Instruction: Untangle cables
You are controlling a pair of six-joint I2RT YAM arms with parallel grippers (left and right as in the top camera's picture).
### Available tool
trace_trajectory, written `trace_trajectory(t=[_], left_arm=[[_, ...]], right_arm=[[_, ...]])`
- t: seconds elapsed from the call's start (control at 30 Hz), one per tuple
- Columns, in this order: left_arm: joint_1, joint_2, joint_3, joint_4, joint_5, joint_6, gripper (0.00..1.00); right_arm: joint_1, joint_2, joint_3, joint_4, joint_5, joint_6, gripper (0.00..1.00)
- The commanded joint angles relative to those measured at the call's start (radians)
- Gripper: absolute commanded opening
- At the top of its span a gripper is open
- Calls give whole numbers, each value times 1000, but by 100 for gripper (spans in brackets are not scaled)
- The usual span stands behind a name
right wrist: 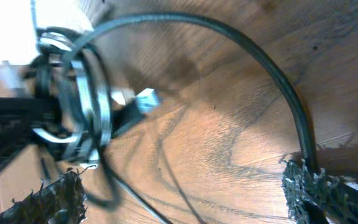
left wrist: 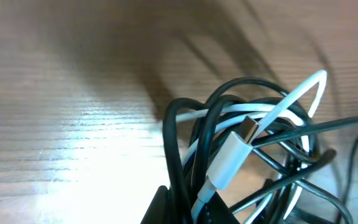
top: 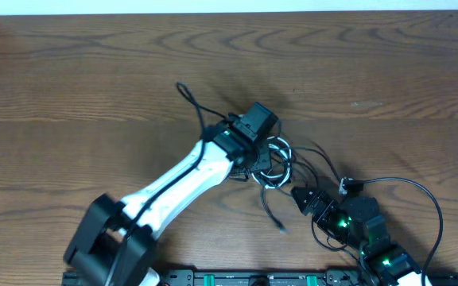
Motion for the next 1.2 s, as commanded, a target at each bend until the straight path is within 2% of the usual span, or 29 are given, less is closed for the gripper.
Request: trace_trajectory(t=[0.0,0.7,0.83,0.9,1.07,1.13,1.17], left_arm=[[6,-50,2,-2,-34,18,8],[6,-66,2,-29,-32,13,8],[6,-66,2,-58,-18,-79,8],[6,-66,2,-54,9,-117,8],[6,-66,2,-48,30,-123,8],[6,-66,2,-48,30,-122,8],[6,-66,2,-47,30,-122,8]], right_arm=[[9,1,-4,-4,2,9,99],[9,1,-4,-4,2,9,99],[9,1,-4,-4,2,9,99],[9,1,-4,28,62,35,99],[9,1,-4,93,105,29,99],[9,1,-4,182,85,-122,84],[9,1,1,225,55,-224,70]])
